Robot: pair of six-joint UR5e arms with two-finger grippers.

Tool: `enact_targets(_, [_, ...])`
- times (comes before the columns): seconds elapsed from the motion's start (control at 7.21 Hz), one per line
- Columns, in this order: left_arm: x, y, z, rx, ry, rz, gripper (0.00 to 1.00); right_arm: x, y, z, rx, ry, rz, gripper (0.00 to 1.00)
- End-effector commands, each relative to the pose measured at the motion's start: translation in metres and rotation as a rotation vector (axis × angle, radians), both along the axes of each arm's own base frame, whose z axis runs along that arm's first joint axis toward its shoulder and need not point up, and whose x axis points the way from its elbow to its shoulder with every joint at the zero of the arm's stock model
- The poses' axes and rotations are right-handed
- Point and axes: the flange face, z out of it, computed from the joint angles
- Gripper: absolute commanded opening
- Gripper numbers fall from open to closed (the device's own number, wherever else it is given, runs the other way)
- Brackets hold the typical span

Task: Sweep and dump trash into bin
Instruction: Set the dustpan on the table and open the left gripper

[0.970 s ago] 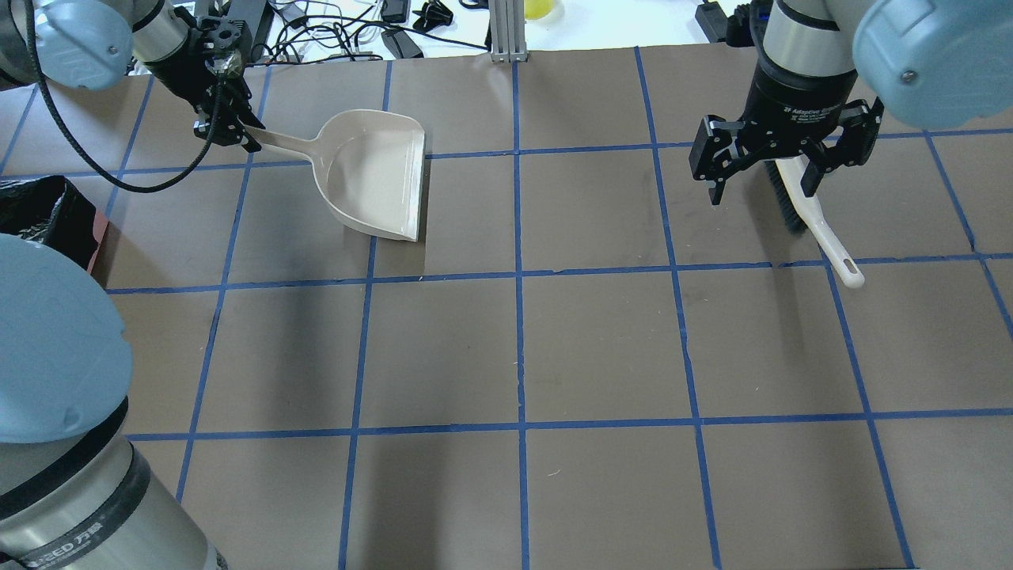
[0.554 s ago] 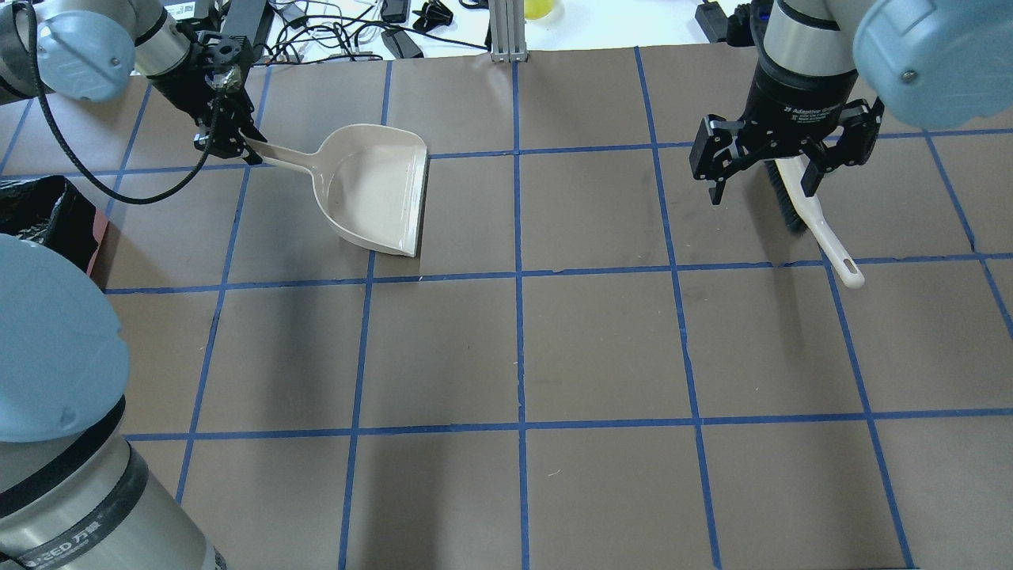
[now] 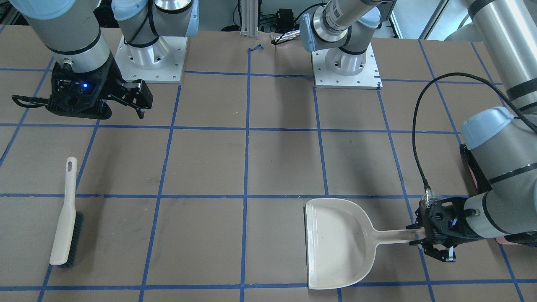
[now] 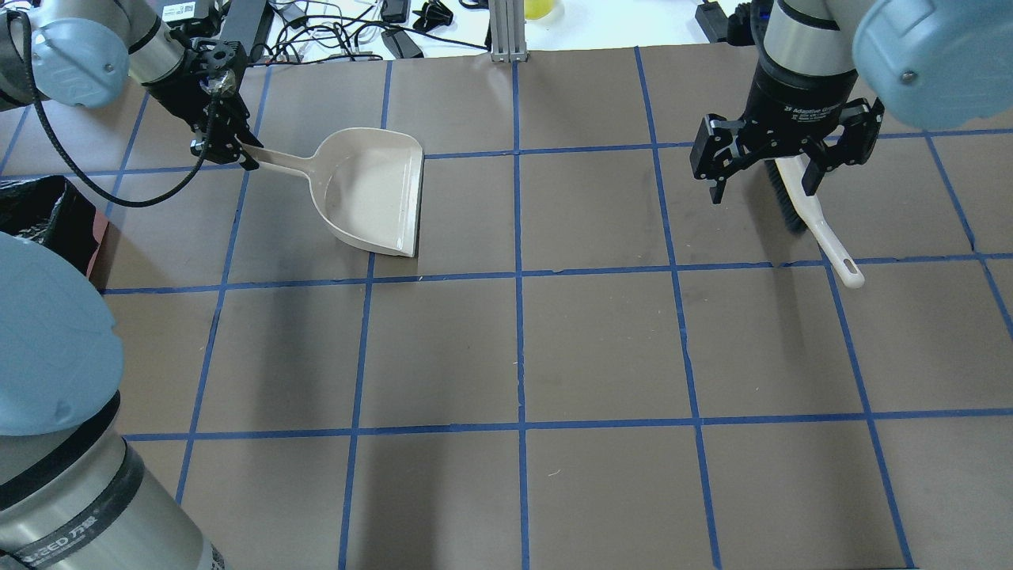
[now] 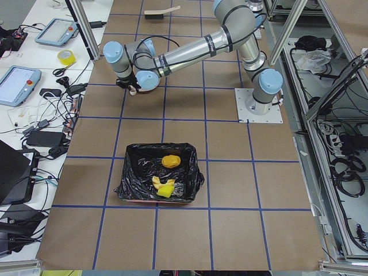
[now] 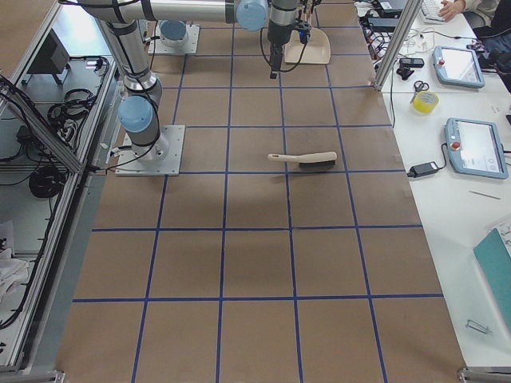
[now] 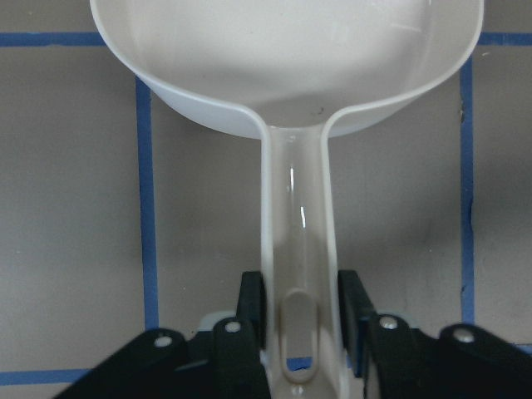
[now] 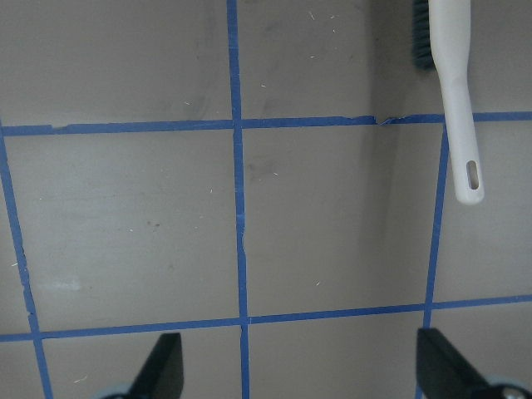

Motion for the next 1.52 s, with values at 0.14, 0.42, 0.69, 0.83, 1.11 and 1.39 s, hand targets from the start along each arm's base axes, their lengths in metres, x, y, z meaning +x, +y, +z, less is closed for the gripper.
enact_targets(0.14, [-0.006, 0.000, -0.003, 0.012, 0.013, 0.033, 0.38, -0.001, 0.001, 0.000, 0.005, 0.007, 0.000, 1.00])
enact_targets(0.42, [-0.006, 0.000, -0.003, 0.010, 0.013, 0.030, 0.45, -0.001, 0.001, 0.000, 0.005, 0.008, 0.000, 1.00])
enact_targets(0.69, [-0.006, 0.000, -0.004, 0.014, 0.014, 0.043, 0.71, -0.002, 0.000, 0.000, 0.005, 0.017, -0.001, 1.00])
enact_targets(0.83, [-0.007, 0.000, 0.000, 0.014, 0.011, 0.067, 0.82, -0.003, 0.000, 0.000, 0.005, 0.022, 0.000, 1.00])
enact_targets(1.11, [-0.031, 0.009, 0.048, 0.007, -0.017, 0.214, 0.85, -0.003, 0.000, 0.000, 0.000, 0.022, 0.001, 1.00])
enact_targets(1.39, [-0.071, 0.034, 0.096, 0.051, -0.032, 0.397, 0.88, -0.003, 0.000, 0.000, 0.003, 0.022, 0.000, 1.00])
